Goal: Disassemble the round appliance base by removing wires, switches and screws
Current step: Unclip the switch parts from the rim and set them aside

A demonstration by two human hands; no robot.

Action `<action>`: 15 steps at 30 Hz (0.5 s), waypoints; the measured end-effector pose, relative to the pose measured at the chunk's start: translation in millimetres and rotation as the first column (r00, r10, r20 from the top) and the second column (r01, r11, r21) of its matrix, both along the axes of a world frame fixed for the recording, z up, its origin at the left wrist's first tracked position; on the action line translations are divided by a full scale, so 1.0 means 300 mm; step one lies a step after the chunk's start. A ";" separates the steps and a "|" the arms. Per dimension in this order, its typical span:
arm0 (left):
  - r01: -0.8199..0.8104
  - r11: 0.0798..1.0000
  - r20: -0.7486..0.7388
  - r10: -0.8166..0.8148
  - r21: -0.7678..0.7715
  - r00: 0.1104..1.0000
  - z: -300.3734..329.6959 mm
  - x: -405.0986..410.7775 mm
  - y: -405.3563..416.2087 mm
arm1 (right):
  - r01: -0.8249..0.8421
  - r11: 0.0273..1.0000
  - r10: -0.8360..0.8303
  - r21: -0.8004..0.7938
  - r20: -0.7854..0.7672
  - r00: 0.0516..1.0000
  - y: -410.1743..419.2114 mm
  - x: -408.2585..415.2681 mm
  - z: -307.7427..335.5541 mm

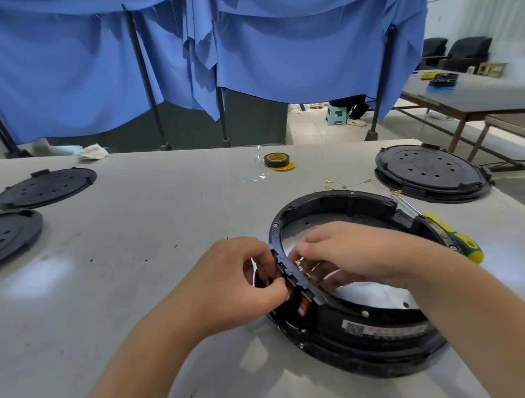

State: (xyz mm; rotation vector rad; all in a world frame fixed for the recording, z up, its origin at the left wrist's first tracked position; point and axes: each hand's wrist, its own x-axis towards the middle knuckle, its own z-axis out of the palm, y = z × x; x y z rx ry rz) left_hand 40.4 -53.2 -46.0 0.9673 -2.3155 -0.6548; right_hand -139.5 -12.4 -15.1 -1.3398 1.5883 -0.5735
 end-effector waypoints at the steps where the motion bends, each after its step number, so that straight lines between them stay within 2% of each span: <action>1: -0.001 1.000 0.001 0.001 0.009 1.000 0.004 0.000 0.002 | 0.012 1.000 -0.012 -0.001 0.009 1.000 0.004 -0.008 0.001; 7: 0.008 0.999 -0.018 -0.008 0.033 1.000 0.010 0.003 0.005 | 0.044 0.997 -0.044 -0.060 -0.004 0.999 0.007 -0.015 -0.013; 15: -0.034 0.998 0.021 0.035 -0.050 0.999 -0.008 -0.002 0.002 | 0.043 0.993 -0.054 -0.111 -0.095 0.994 0.004 -0.010 -0.022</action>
